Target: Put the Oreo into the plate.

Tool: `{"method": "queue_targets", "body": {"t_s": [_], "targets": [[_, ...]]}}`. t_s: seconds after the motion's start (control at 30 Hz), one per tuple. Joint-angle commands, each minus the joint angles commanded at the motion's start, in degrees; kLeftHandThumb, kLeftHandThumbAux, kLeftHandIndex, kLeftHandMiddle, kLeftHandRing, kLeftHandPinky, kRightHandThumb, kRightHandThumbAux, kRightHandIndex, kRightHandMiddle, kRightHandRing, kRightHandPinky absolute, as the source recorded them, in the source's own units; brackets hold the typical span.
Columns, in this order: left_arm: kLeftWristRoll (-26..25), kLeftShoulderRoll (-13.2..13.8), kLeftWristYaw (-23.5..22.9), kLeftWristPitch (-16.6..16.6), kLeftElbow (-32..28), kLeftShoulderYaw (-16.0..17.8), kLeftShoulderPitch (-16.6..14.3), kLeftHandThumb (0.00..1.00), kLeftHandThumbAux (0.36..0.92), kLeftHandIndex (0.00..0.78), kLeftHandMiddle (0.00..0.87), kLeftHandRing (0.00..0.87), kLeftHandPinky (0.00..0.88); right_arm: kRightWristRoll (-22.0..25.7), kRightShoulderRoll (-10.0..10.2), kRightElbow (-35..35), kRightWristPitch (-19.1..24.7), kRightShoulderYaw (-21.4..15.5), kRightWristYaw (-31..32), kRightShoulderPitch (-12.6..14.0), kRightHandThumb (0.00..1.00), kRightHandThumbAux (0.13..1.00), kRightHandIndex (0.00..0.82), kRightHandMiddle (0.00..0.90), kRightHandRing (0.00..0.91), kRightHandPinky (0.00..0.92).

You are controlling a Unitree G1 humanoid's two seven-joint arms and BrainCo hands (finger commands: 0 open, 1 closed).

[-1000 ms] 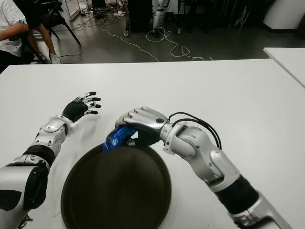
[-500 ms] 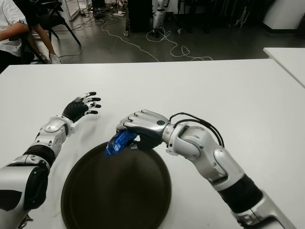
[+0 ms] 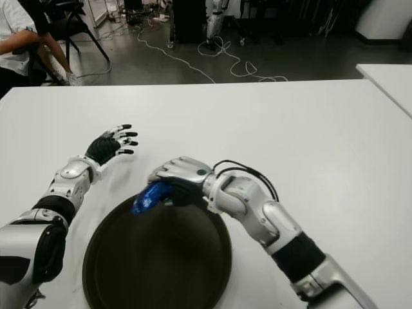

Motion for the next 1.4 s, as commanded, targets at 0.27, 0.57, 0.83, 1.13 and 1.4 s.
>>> {"method": "queue_targets", "body": {"t_s": [0.27, 0.57, 0.83, 1.13, 1.4], "targets": [[-0.36, -0.04, -0.54, 0.02, -0.03, 0.33, 0.03, 0.0, 0.661, 0.133, 0.225, 0.271, 0.315, -1.03, 1.04, 4.47, -2.06, 1.2, -3.54, -0.34, 0.683, 0.734, 0.428, 0.717, 0.734, 0.756], [-0.62, 0.1, -1.47, -0.24, 0.04, 0.66, 0.1, 0.0, 0.666, 0.132, 0.23, 0.274, 0.319, -1.95, 0.64, 4.32, -0.74, 1.94, -2.22, -0.89, 0.681, 0.734, 0.428, 0.718, 0.739, 0.759], [-0.64, 0.2, -1.74, -0.44, 0.08, 0.69, 0.19, 0.0, 0.65, 0.132, 0.229, 0.274, 0.314, -2.18, 0.41, 7.88, -2.4, 3.34, -2.73, -1.56, 0.68, 0.735, 0.428, 0.725, 0.741, 0.758], [-0.42, 0.18, -1.01, -0.4, 0.01, 0.42, 0.16, 0.0, 0.646, 0.131, 0.222, 0.266, 0.321, -2.05, 0.44, 8.12, -4.02, 3.31, -3.66, -1.87, 0.679, 0.734, 0.428, 0.731, 0.748, 0.764], [-0.43, 0.14, -0.93, -0.48, -0.03, 0.37, 0.16, 0.0, 0.664, 0.138, 0.227, 0.273, 0.324, -2.0, 0.33, 7.65, -4.11, 3.22, -3.5, -1.74, 0.683, 0.733, 0.427, 0.74, 0.759, 0.773]]}}
